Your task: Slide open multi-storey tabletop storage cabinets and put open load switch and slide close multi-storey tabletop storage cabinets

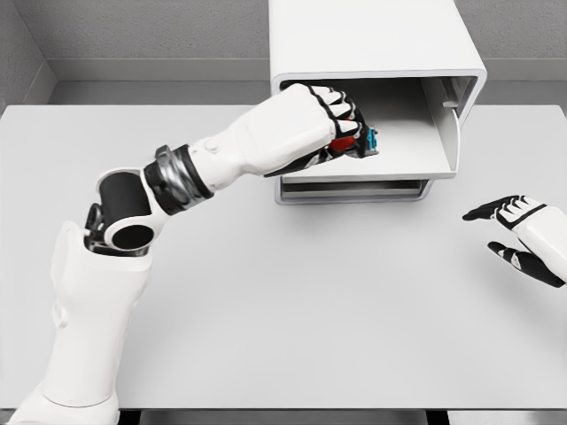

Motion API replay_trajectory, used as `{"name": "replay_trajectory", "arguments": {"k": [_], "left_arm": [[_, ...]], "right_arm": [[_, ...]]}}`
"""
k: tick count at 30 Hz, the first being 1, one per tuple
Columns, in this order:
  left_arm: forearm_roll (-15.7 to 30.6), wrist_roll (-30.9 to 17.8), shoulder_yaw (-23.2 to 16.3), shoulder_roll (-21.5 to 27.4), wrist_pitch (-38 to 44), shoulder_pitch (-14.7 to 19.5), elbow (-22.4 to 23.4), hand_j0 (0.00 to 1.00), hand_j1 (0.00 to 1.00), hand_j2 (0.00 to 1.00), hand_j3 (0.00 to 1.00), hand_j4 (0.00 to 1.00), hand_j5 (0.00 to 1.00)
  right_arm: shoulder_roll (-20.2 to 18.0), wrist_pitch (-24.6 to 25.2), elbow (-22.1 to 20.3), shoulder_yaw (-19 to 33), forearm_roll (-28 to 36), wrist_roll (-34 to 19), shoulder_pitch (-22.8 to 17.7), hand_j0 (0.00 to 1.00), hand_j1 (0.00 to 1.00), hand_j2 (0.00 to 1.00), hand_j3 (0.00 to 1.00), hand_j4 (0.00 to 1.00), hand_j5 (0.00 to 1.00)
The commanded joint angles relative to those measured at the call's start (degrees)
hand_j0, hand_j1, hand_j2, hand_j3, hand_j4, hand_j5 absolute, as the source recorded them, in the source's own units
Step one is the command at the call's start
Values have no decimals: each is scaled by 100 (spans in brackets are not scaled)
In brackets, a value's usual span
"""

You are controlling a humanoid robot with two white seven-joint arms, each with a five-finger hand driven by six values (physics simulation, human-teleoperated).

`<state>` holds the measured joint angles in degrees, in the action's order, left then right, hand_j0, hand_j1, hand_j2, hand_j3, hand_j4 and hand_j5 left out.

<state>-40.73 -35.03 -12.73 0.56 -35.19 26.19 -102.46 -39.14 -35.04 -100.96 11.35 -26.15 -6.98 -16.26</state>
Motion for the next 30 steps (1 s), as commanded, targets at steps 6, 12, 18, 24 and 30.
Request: {"name": "replay_trajectory", "arguments": {"k": [6,12,18,24,30], "left_arm": [[-523,3,-36,-56,19,53,-2,42,42,42,42,42,42],[-760,3,-300,-56,19,167,-72,42,42,42,42,42,42],[-1288,3,-467,-56,19,220,-19,42,42,42,42,42,42],[-1517,3,-493,-56,19,281,7,42,42,42,42,42,42],[-1692,3,-581,-56,19,369,121,42,42,42,42,42,42]], "right_arm": [[21,4,6,8,31,-14,-9,70,70,70,70,70,70],[117,4,50,8,31,-14,-26,71,71,71,71,71,71],[117,4,41,8,31,-23,-62,70,70,70,70,70,70],[117,4,24,8,31,-23,-70,70,70,70,70,70,70],[144,4,15,8,31,-23,-70,70,70,70,70,70,70]]}}
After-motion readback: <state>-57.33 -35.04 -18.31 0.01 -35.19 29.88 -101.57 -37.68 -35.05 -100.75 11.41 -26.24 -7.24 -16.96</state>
